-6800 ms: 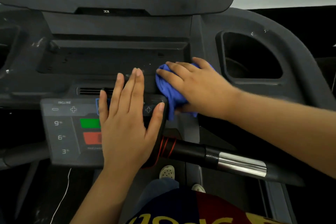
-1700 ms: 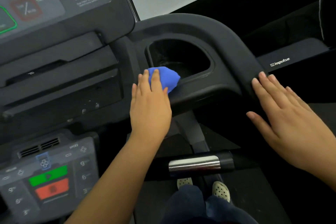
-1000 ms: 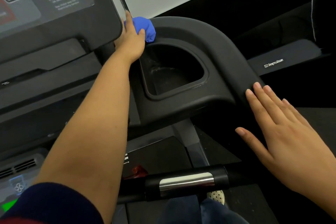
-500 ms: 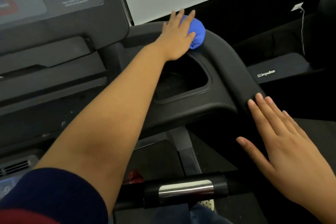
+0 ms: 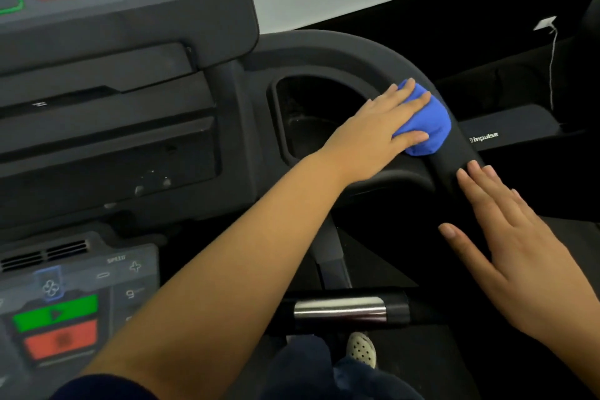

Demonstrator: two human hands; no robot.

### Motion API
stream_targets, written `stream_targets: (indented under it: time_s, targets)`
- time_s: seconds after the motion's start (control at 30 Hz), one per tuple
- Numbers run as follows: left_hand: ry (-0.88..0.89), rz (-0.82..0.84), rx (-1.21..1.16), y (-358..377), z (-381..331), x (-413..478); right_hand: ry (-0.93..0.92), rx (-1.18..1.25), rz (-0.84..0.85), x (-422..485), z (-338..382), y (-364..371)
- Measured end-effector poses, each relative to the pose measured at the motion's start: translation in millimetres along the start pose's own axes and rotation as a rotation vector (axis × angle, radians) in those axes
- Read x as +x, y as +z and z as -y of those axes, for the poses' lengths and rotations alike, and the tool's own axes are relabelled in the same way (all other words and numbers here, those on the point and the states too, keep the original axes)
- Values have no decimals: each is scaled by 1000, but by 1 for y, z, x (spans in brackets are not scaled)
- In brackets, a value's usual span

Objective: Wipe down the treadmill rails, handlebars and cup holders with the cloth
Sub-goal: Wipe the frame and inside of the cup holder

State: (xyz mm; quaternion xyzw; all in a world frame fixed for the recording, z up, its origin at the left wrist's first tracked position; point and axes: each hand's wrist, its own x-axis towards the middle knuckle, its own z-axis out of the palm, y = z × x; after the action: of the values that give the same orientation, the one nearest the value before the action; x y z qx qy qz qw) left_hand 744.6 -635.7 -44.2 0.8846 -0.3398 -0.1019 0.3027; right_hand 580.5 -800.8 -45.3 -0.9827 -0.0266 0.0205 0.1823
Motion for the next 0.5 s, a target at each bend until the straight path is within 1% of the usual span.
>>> stream_targets:
  time_s: [0.1, 0.27, 0.33, 0.4, 0.5]
  targets:
    - [-21, 9, 101, 2, -8, -6, 3, -51, 9, 0, 0, 1]
    - [-47, -35, 425, 9, -12, -39, -11, -68, 4, 1, -2, 1]
    - [-117, -143, 482, 18, -13, -66, -27, -71, 3, 1, -3, 2]
    - [-230, -254, 540, 22, -5, -94, -31, -65, -6, 1, -4, 2]
    - [-400, -351, 608, 16, 13, -124, -28, -61, -12, 1, -3, 4]
